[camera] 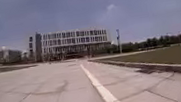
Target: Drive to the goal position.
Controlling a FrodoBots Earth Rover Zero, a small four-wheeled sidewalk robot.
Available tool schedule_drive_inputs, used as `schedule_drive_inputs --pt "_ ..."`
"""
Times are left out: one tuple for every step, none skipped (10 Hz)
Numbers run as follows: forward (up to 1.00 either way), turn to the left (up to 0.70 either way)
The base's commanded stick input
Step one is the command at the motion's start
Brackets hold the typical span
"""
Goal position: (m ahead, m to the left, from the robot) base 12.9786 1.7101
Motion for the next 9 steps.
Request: schedule_drive_inputs --pt "0.70 -0.20" --pt "0.70 0.00" --pt "0.70 0.00" --pt "0.70 0.00" --pt "0.70 0.00" --pt "0.70 0.00" --pt "0.70 0.00" --pt "0.70 0.00" --pt "0.70 0.00"
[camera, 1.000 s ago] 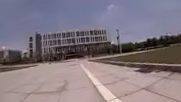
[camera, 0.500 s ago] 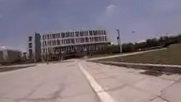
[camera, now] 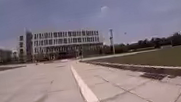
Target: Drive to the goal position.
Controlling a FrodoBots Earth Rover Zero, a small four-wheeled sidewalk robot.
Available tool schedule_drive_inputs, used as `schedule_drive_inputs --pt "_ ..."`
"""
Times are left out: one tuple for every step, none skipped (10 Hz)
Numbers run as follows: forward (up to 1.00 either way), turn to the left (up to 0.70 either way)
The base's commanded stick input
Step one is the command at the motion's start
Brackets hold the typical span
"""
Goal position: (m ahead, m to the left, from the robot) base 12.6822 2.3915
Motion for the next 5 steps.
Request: schedule_drive_inputs --pt "0.70 0.00" --pt "0.70 0.00" --pt "0.70 0.00" --pt "0.70 0.00" --pt "0.70 0.00"
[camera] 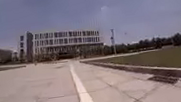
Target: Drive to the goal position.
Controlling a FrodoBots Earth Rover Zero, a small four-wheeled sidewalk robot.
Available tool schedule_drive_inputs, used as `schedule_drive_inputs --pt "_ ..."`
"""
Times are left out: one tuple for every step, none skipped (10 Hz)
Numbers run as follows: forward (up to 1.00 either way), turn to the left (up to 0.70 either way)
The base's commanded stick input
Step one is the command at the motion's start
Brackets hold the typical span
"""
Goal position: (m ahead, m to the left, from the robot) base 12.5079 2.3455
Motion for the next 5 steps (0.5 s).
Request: schedule_drive_inputs --pt "0.70 0.03" --pt "0.70 0.16" --pt "0.70 0.27" --pt "0.70 0.35" --pt "0.70 0.16"
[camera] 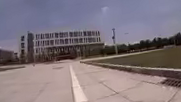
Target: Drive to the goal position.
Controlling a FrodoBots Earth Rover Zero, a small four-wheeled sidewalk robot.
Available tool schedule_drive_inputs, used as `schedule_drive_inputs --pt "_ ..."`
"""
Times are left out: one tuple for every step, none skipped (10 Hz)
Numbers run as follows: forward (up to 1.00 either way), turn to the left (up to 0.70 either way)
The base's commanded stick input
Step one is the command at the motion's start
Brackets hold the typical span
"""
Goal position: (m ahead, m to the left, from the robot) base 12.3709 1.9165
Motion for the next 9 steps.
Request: schedule_drive_inputs --pt "0.70 0.00" --pt "0.70 0.00" --pt "0.70 0.00" --pt "0.70 0.00" --pt "0.70 0.00" --pt "0.70 0.00" --pt "0.70 0.00" --pt "0.70 0.00" --pt "0.70 0.00"
